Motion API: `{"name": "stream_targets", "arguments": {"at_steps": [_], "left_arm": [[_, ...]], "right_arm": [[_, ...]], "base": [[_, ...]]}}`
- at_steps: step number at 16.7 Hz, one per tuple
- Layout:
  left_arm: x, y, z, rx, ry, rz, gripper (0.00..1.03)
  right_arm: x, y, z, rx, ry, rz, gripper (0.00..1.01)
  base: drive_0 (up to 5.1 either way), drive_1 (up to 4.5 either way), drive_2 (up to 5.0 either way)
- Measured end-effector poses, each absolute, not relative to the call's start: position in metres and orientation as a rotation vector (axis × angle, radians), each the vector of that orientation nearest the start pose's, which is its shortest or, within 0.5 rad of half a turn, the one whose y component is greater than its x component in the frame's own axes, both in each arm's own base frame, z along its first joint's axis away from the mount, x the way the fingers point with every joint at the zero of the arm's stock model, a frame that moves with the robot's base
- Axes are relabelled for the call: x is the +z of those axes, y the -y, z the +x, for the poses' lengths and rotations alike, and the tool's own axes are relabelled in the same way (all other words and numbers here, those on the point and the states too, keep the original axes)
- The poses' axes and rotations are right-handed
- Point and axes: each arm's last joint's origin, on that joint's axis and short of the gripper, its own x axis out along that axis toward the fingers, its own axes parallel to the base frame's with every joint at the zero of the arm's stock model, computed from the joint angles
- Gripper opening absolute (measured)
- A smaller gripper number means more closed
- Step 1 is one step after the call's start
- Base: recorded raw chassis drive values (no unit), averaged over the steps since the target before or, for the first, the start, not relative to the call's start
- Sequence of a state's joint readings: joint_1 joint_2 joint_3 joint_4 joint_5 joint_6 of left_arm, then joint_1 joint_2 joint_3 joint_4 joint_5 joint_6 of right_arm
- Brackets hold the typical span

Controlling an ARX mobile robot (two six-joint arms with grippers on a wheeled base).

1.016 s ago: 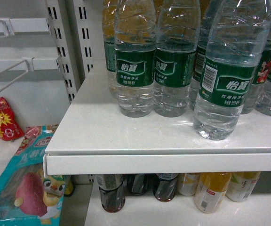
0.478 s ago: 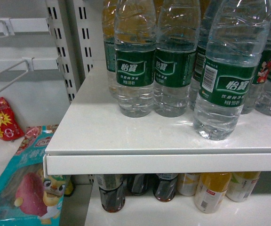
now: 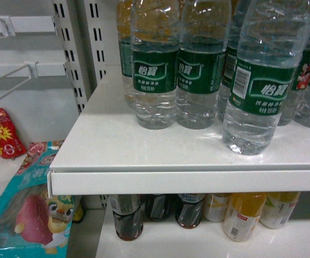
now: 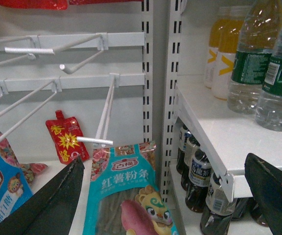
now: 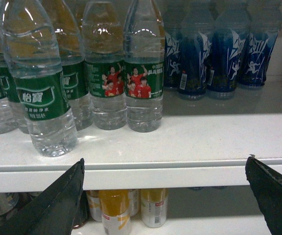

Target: Move water from second to third shelf

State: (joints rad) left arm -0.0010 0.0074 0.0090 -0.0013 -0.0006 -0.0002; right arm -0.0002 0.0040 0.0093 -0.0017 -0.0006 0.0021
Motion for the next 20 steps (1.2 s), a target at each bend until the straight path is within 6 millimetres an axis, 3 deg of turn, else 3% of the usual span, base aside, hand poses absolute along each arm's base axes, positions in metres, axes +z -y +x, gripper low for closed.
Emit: {"name": "stream_targets", "arguments": {"at_steps": [20], "left_arm": [[0.1654,0.0001,0.0976,0.000,-0.004,0.000,0.98]], "right_arm": [[0.1658,0.0000,0.0974,0.000,-0.001,-0.001,0.98]], "base": [[0.0,0.00,0.0]]}}
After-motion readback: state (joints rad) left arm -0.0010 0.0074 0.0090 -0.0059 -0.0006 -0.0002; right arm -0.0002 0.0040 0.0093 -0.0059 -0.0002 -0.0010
